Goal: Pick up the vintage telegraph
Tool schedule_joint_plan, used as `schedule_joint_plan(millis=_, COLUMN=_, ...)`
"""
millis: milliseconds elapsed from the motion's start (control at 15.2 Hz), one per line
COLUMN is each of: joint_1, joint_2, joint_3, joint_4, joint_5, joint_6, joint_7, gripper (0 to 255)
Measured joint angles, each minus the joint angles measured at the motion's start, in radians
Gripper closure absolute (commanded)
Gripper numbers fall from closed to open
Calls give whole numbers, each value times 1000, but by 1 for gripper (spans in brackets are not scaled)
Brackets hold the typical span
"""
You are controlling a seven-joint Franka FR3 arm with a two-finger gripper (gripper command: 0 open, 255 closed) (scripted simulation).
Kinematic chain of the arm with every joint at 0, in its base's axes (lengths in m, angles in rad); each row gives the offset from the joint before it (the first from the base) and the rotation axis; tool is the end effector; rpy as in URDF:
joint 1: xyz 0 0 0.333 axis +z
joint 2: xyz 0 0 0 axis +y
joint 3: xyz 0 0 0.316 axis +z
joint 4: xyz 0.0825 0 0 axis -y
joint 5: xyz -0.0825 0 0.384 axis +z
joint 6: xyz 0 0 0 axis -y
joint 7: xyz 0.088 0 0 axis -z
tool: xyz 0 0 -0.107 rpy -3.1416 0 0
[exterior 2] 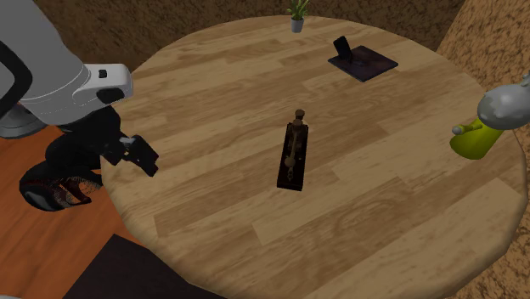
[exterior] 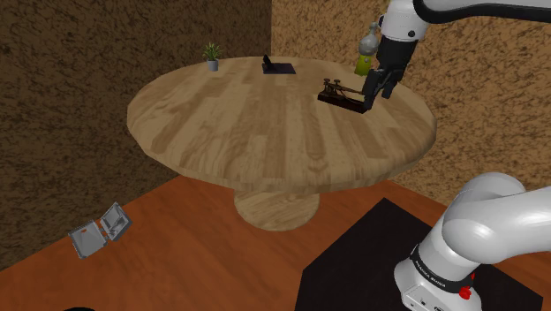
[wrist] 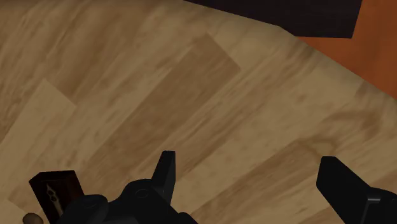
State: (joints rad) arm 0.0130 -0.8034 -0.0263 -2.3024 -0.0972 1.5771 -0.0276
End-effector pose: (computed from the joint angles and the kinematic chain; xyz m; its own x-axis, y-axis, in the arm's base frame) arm 0.3029 -0.0174 0.6220 0.9969 0.0214 0.0756 0.0153 -0.9967 0.0801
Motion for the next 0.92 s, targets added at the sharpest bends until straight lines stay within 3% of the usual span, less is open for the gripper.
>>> schedule_joint_plan(millis=462, joint_1=-13, joint_2=138, joint_3=-86, joint_4=50, joint_5=-25, joint_6=100, joint_7=-78, gripper=0)
schedule_joint_plan(millis=924, joint_1=-23, joint_2=358, joint_3=-213, joint_4=195, joint_5=-20, joint_6=195, joint_7=-212, gripper=0)
